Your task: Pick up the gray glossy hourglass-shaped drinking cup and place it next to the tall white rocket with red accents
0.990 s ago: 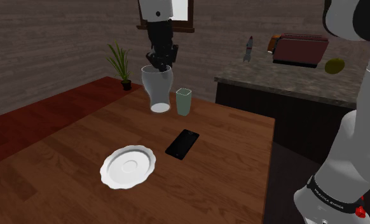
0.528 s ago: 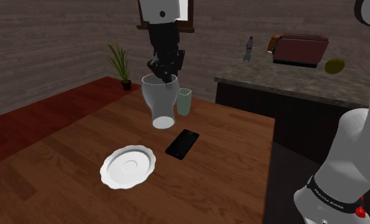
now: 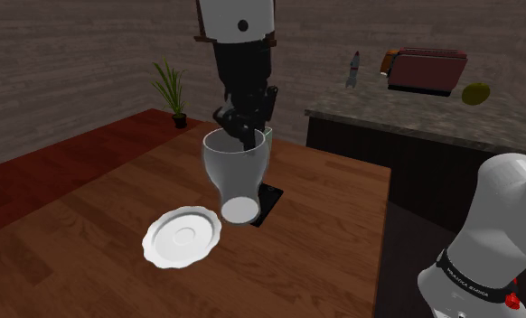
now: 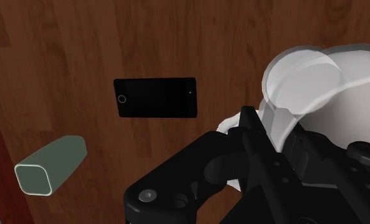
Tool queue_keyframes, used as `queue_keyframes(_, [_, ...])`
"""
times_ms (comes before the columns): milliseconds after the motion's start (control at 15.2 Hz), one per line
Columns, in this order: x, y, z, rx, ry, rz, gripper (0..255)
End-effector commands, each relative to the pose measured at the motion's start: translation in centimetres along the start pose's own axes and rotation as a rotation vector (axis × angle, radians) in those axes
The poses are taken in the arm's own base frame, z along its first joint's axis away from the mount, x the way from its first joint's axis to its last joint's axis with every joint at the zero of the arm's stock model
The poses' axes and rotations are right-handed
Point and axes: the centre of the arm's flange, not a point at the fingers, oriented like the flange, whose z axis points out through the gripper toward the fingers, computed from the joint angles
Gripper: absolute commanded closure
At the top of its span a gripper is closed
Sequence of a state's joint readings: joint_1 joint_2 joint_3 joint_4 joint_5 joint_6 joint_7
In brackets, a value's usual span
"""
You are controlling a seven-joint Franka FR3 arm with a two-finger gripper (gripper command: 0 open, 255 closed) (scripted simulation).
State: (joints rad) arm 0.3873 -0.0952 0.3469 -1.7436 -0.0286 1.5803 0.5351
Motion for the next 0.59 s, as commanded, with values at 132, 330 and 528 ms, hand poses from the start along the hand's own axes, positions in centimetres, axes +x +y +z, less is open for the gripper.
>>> queue_keyframes(132, [-0.9,-1.2,1.4,0.000,0.000,0.001,255])
queue_keyframes(330, [-0.9,-1.4,3.0,0.000,0.000,0.001,255])
queue_keyframes(528, [-0.8,-1.5,4.5,0.000,0.000,0.001,255])
